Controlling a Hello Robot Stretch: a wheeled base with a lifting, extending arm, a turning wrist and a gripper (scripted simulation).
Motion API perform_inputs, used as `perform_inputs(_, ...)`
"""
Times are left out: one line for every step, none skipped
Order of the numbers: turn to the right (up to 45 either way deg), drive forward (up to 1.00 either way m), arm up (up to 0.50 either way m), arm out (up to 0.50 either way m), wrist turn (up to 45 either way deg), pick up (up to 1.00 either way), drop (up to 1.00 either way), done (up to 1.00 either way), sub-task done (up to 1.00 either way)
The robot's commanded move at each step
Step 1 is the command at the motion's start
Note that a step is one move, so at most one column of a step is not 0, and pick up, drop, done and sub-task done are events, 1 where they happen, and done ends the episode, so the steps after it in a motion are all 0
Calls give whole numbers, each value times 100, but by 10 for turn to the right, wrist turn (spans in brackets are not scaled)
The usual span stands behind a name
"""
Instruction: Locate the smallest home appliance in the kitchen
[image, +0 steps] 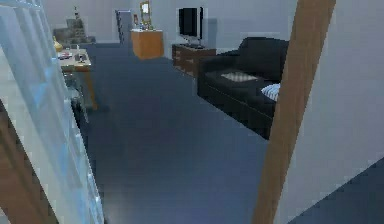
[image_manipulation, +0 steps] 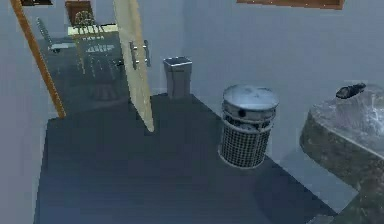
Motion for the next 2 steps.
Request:
perform_inputs(0,30,0,0,0,0,0,0,0)
perform_inputs(-180,0,0,0,0,0,0,0,0)
